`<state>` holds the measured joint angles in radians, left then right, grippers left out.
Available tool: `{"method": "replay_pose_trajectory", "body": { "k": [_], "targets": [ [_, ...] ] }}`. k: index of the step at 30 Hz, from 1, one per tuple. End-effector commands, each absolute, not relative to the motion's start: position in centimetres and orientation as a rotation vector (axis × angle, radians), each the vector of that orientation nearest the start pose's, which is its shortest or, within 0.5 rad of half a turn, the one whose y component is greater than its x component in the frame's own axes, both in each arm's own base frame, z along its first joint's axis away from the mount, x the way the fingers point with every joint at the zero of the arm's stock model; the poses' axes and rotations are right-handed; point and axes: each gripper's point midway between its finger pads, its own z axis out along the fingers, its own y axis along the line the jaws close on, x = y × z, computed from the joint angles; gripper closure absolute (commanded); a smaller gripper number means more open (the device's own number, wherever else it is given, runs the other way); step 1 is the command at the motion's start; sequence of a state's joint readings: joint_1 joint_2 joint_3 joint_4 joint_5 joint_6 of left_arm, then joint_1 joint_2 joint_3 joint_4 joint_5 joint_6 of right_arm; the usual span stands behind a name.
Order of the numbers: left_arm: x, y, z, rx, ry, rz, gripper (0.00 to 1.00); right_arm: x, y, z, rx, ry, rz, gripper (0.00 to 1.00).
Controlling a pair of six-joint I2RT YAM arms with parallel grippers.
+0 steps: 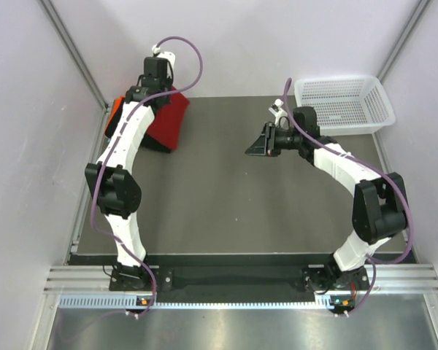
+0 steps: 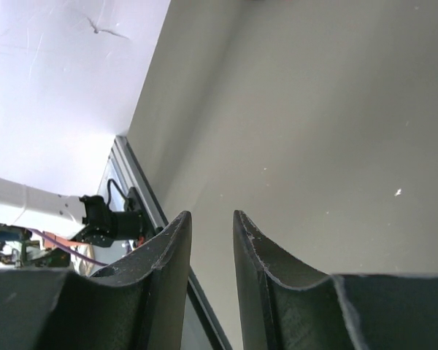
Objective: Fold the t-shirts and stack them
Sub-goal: Neatly place the folded tshirt to the corner
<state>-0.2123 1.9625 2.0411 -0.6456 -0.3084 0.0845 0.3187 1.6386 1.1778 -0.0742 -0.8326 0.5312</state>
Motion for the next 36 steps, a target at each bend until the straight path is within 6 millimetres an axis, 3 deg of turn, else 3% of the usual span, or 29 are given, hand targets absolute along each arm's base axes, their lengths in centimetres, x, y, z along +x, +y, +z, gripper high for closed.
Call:
{"method": "replay_pose_trajectory", "body": {
  "k": [1, 8, 12, 16, 19, 21, 27, 33, 36],
  "targets": [
    [55.3, -3.1, 30.5, 0.164, 2.018, 0.416, 1.00, 36.3, 26.5, 20.7, -0.331, 2.130, 1.386, 0.70],
    [57.0, 0.1, 30.6, 0.194, 1.977, 0.493, 1.00, 37.2, 24.9, 20.4, -0.290, 2.109, 1.369, 0.69],
    [58.6, 1.8, 29.6, 0.213, 1.961, 0.552, 1.00, 37.3, 24.3, 21.0, -0.278, 2.094, 1.364, 0.70],
    [60.7, 5.0, 27.7, 0.173, 1.974, 0.550, 1.00, 37.5, 23.7, 21.1, -0.267, 2.083, 1.355, 0.69],
    [61.2, 6.2, 27.0, 0.160, 1.975, 0.526, 1.00, 37.7, 23.4, 20.7, -0.253, 2.090, 1.356, 0.69],
    [61.4, 8.7, 26.2, 0.124, 1.978, 0.530, 1.00, 38.0, 23.3, 20.6, -0.243, 2.089, 1.354, 0.69],
    [62.3, 12.3, 24.3, 0.072, 1.965, 0.530, 1.00, 38.2, 23.0, 20.7, -0.228, 2.085, 1.348, 0.69],
    [63.7, 13.8, 22.1, 0.030, 1.962, 0.475, 1.00, 38.5, 22.8, 20.3, -0.222, 2.091, 1.331, 0.69],
    [64.1, 14.7, 21.7, -0.042, 1.940, 0.510, 0.89, 38.6, 22.7, 20.0, -0.218, 2.098, 1.326, 0.69]
  ]
}}
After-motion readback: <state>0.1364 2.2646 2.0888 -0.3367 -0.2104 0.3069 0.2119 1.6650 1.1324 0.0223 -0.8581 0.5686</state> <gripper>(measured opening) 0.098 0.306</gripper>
